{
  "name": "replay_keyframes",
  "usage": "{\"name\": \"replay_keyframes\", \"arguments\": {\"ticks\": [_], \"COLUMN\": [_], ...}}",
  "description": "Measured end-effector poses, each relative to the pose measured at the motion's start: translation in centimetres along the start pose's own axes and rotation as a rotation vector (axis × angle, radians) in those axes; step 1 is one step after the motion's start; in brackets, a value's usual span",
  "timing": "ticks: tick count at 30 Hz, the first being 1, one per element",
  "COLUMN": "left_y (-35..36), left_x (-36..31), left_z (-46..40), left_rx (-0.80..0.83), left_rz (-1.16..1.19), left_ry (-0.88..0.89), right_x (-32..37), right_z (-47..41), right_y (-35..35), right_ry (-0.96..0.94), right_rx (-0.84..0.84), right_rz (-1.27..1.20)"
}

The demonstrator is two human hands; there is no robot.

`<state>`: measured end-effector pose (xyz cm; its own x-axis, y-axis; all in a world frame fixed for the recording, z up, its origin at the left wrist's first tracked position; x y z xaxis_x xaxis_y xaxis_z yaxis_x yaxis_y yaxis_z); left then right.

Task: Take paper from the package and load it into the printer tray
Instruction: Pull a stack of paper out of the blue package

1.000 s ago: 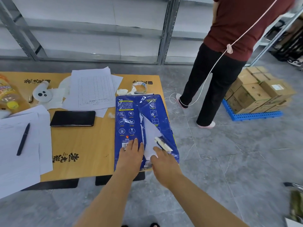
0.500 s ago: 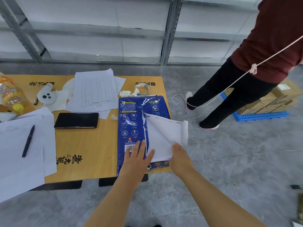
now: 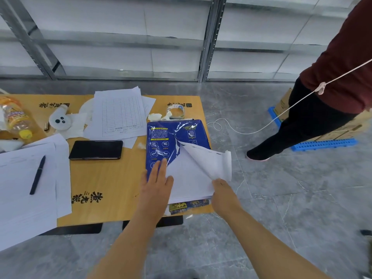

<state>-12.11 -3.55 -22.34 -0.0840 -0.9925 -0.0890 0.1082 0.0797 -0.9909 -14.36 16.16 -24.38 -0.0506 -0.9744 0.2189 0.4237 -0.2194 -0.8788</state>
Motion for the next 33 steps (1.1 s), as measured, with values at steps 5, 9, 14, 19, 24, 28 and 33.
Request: {"name": "replay_keyframes", "arguments": {"ticks": [5, 9, 14, 19, 24, 28, 33], "left_y": [-0.9, 0.8, 3.2, 4.0, 3.8, 3.8, 3.3], "left_x": [4.8, 6.1, 6.8, 6.7, 6.6, 6.5, 6.4], "left_z": [-0.3, 0.3, 1.2, 1.1, 0.7, 0.7, 0.6], "left_rx": [-0.044, 0.068, 0.183, 0.229, 0.202, 0.181, 0.172], "left_rz": [-0.004, -0.049, 0.021, 0.171, 0.200, 0.178, 0.188], "left_ry": [-0.273, -0.209, -0.156, -0.225, -0.258, -0.239, -0.261], "right_x": [-0.4, -0.7, -1.2, -1.3, -1.3, -1.3, -1.6], "right_z": [0.3, 0.4, 0.1, -0.4, -0.4, -0.2, -0.9], "right_y": [-0.1, 0.0, 0.1, -0.6, -1.4, -1.9, -2.0], "right_ry": [0.009, 0.031, 0.074, 0.169, 0.267, 0.306, 0.330], "right_rx": [-0.032, -0.027, -0.064, -0.102, -0.169, -0.213, -0.194], "right_rz": [0.011, -0.044, -0.172, -0.259, -0.333, -0.378, -0.521]}}
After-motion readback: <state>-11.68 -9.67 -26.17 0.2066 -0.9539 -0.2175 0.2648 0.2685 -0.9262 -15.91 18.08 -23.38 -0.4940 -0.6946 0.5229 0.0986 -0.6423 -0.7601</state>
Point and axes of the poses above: each hand's wrist, its own z-axis away from the middle knuckle, its own y-axis out of the palm, x = y × z, the point moved 5 cm from there along -z, towards the middle knuckle, and after that the axes turned 7 degrees about z, right-handed, at the moved point
